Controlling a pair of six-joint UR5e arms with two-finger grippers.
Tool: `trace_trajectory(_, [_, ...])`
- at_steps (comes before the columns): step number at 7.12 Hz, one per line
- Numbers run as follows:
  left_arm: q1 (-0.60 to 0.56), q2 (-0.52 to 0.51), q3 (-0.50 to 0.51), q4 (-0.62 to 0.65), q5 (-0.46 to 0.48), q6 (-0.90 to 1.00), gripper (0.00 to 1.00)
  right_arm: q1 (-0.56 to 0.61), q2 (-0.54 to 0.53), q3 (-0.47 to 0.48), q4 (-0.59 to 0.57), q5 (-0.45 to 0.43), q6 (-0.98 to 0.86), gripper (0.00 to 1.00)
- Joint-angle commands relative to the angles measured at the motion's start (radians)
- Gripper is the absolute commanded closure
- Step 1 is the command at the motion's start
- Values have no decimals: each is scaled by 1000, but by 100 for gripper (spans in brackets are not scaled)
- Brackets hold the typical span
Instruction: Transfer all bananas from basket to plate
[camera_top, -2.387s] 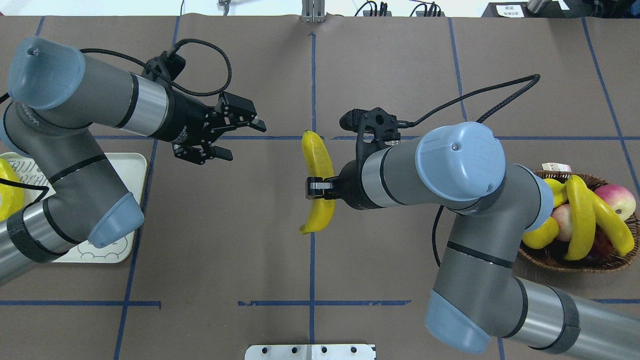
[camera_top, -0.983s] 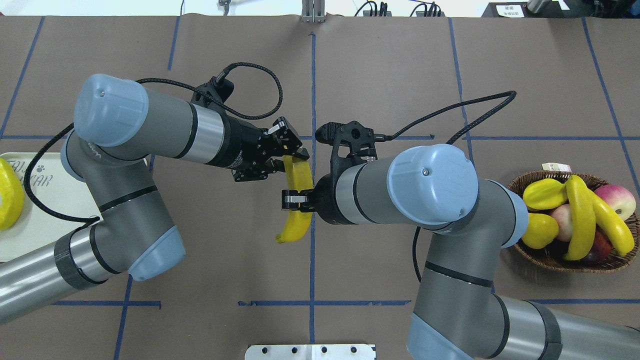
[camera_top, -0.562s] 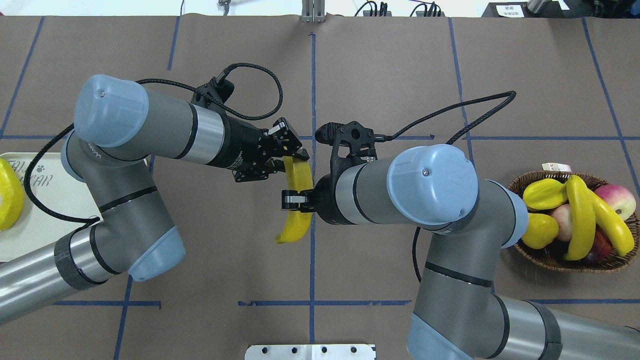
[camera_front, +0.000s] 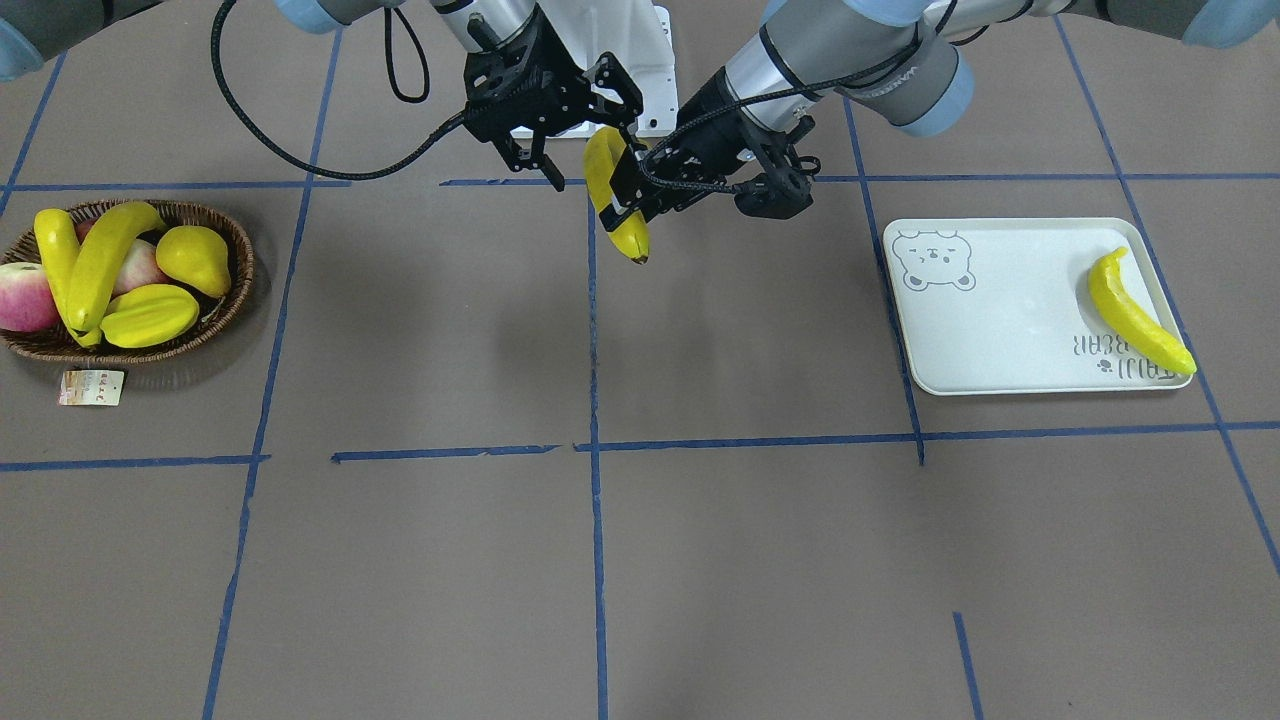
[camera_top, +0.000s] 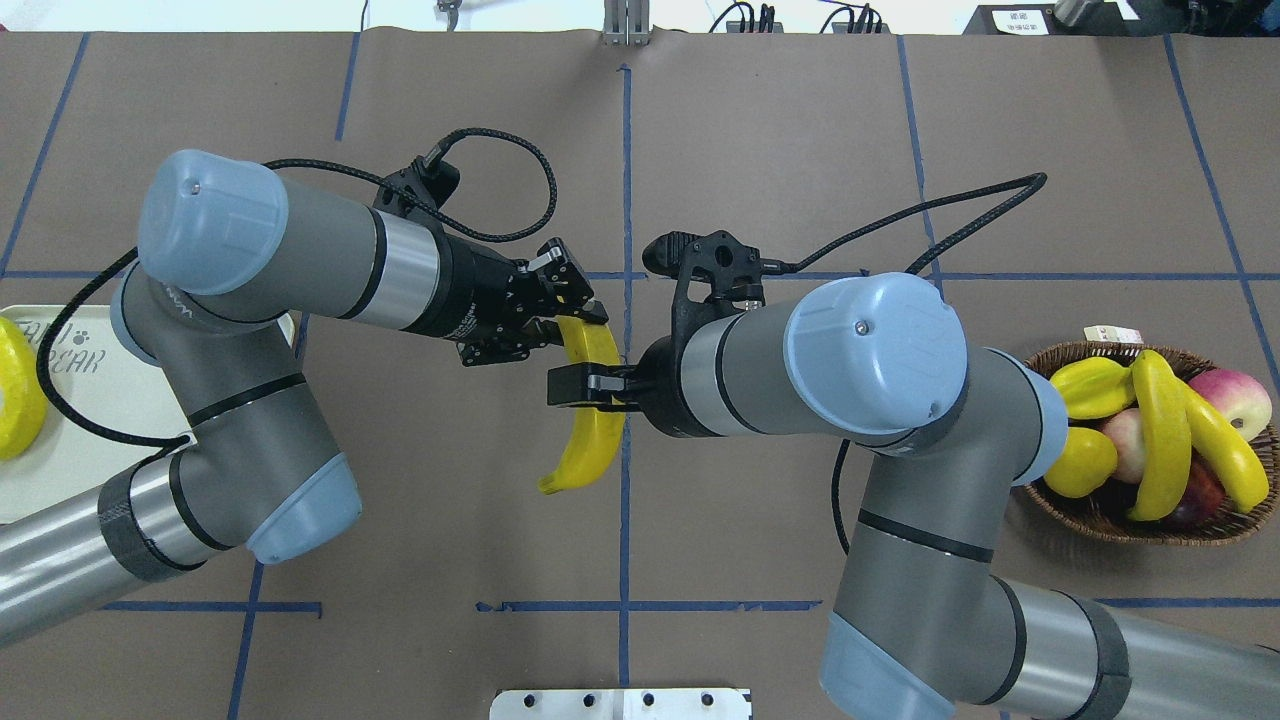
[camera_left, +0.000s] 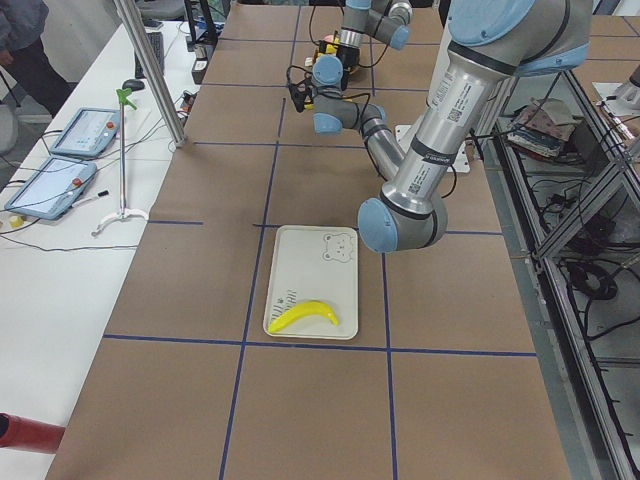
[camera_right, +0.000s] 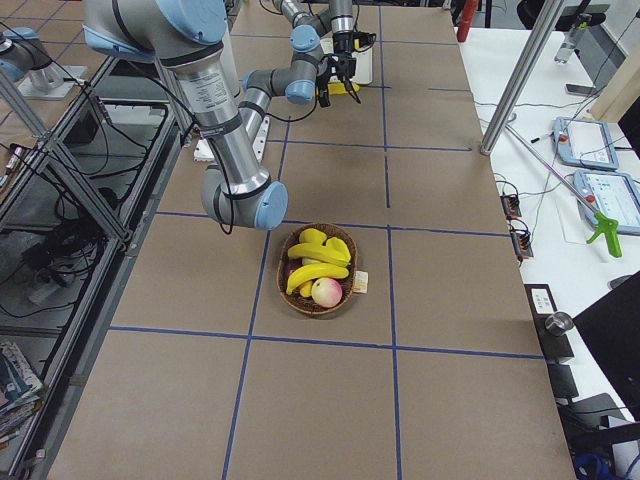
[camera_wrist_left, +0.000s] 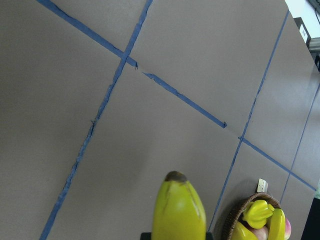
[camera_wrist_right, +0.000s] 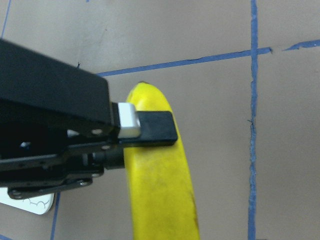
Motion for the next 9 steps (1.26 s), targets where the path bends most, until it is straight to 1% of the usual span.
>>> trace_trajectory(1, [-25, 22, -6, 126, 2, 11, 100, 27, -33, 5, -6, 49, -1, 1])
trace_trajectory(2, [-36, 23, -15, 238, 4, 52, 100, 38, -61, 5, -23, 61, -6, 1])
trace_trajectory(3, [-58, 44, -34, 341, 5, 110, 100, 70, -68, 8, -67, 84, -14, 1])
trace_trajectory(4, [-91, 90, -86, 442, 13, 181, 100, 122, -84, 27, -144, 139, -33, 1])
trace_trajectory(5, [-122, 122, -129, 505, 26, 242, 100, 170, -94, 63, -239, 197, -105, 1])
trace_trajectory(6, [-153, 182, -150, 529, 27, 247, 100, 195, -116, 109, -367, 202, -133, 1])
trace_trajectory(7, [-185, 266, -170, 532, 24, 250, 100, 224, -118, 126, -470, 204, -217, 0])
trace_trajectory(8, [-231, 318, -170, 534, 14, 272, 100, 239, -145, 178, -570, 206, -325, 1])
trace_trajectory(9, [-249, 392, -166, 538, 17, 384, 100, 253, -197, 227, -604, 204, -407, 1])
